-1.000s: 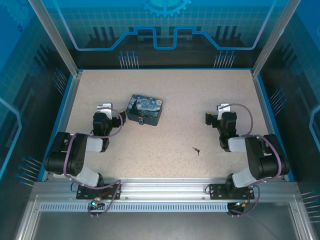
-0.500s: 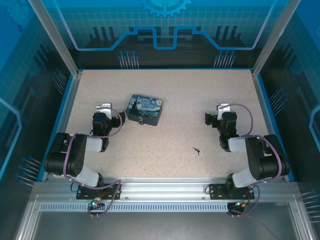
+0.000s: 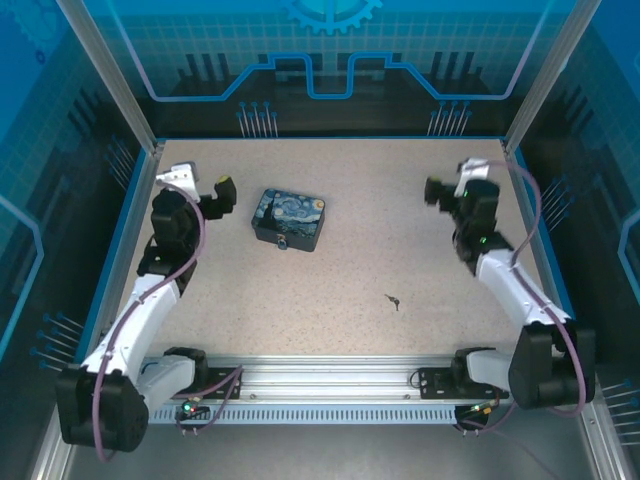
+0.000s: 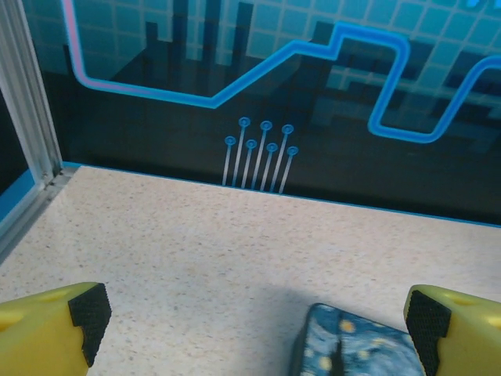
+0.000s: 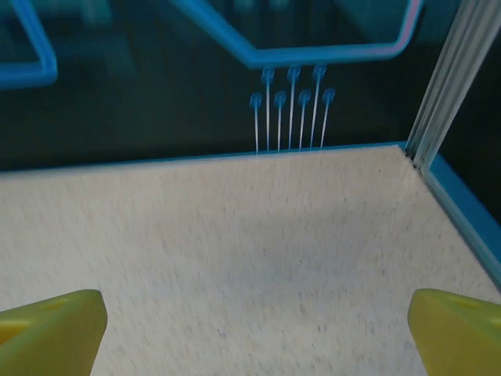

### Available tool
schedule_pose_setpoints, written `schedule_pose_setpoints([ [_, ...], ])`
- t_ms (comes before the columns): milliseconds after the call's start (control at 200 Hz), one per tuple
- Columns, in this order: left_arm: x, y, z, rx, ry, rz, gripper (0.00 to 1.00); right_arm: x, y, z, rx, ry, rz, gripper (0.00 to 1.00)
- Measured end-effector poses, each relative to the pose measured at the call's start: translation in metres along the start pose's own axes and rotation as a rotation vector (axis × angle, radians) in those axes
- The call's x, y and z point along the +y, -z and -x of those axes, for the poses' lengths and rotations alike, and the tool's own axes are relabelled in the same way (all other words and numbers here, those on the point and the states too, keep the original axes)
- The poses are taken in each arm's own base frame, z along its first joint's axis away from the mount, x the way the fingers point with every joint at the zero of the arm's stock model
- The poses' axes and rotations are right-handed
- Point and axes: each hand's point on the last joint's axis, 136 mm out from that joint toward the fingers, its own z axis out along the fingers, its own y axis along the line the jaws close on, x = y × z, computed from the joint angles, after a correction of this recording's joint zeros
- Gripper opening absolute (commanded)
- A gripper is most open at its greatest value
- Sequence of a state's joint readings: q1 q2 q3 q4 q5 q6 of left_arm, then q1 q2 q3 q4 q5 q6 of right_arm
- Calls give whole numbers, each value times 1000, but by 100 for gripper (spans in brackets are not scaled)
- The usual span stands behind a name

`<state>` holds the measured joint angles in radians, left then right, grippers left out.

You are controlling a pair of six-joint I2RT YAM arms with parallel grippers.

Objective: Unlock the padlock with the key

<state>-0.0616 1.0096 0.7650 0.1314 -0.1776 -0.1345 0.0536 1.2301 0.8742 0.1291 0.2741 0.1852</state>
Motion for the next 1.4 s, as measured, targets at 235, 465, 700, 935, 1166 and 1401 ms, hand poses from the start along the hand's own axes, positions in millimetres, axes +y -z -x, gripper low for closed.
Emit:
schedule_pose_setpoints([
  [235, -23, 24, 0, 180, 143, -44, 96, 24, 21, 28, 180, -110, 120, 90],
  [465, -40, 40, -36, 378, 287, -62, 95, 58, 59, -102, 637, -120, 217, 77],
  [700, -78, 53, -82, 551, 300, -124, 95, 80, 118, -201, 940, -19, 238, 63],
  [935, -96, 66, -125, 664, 335, -142, 96, 96, 140, -255, 1097, 99, 226, 47],
  [1166, -107, 67, -134, 699, 345, -157, 97, 100, 145, -283, 1167, 204, 184, 47],
  [1401, -114, 63, -141, 725, 352, -158, 99, 98, 144, -285, 1165, 216, 165, 47],
])
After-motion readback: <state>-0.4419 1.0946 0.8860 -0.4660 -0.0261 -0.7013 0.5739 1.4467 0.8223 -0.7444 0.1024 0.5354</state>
